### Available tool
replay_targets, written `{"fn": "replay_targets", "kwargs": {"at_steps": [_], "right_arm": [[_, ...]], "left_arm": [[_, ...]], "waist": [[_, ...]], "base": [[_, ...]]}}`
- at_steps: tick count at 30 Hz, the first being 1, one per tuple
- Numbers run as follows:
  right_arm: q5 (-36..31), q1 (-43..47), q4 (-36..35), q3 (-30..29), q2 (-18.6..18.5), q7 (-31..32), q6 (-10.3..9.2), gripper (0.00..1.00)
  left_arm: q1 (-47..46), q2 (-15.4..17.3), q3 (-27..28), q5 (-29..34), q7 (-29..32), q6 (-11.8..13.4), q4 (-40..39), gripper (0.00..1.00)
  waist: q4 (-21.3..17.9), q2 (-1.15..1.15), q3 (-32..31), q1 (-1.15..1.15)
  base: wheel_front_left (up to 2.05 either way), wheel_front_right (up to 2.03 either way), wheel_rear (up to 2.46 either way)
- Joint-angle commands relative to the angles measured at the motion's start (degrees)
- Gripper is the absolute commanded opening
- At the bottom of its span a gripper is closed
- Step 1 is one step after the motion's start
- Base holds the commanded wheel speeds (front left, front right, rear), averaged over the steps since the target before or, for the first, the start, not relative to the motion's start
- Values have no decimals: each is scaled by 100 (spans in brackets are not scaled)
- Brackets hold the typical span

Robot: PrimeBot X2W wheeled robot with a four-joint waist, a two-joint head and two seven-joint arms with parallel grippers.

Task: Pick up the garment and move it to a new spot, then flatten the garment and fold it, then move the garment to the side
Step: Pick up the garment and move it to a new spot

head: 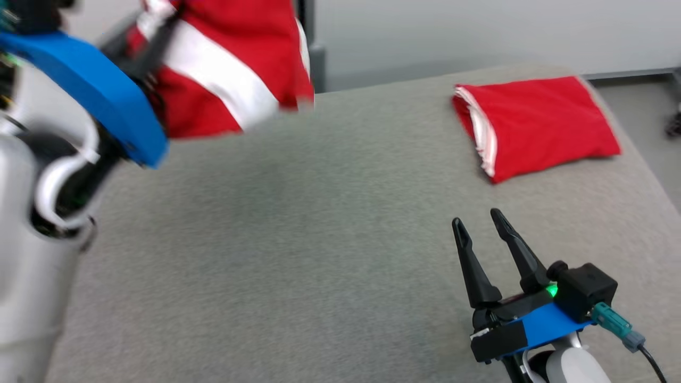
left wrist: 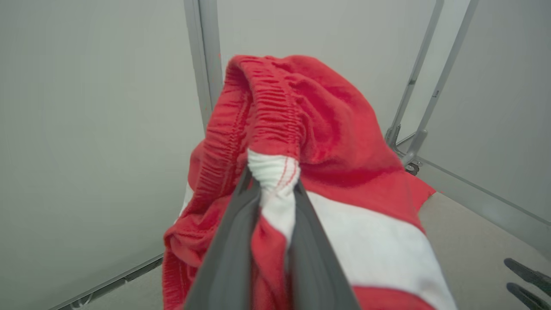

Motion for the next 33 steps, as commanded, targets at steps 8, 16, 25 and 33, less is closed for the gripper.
{"fn": "replay_targets", "kwargs": {"at_steps": [8, 16, 25, 33], "right_arm": [[186, 41, 74, -83, -1, -87, 3, 100], [141, 127, 50, -306, -1, -111, 3, 100], [113, 164, 24, -494, -4, -35, 3, 100], [-81, 301, -149, -869, -5, 118, 3, 100]], "left_arm": [[1011, -413, -898, 194, -362, -4, 255, 0], [1617, -1016, -1406, 610, -1311, 104, 1668, 0], [1874, -1687, -1308, 576, -2649, 256, 2700, 100], [2382, -1643, -1027, 527, -3876, 255, 2276, 100]], "waist": [[-617, 1, -119, 0], [-553, 1, -47, 0], [-93, 1, -201, 0], [287, 1, -460, 0]], "base": [[0, 0, 0], [0, 0, 0], [0, 0, 0], [0, 0, 0]]}}
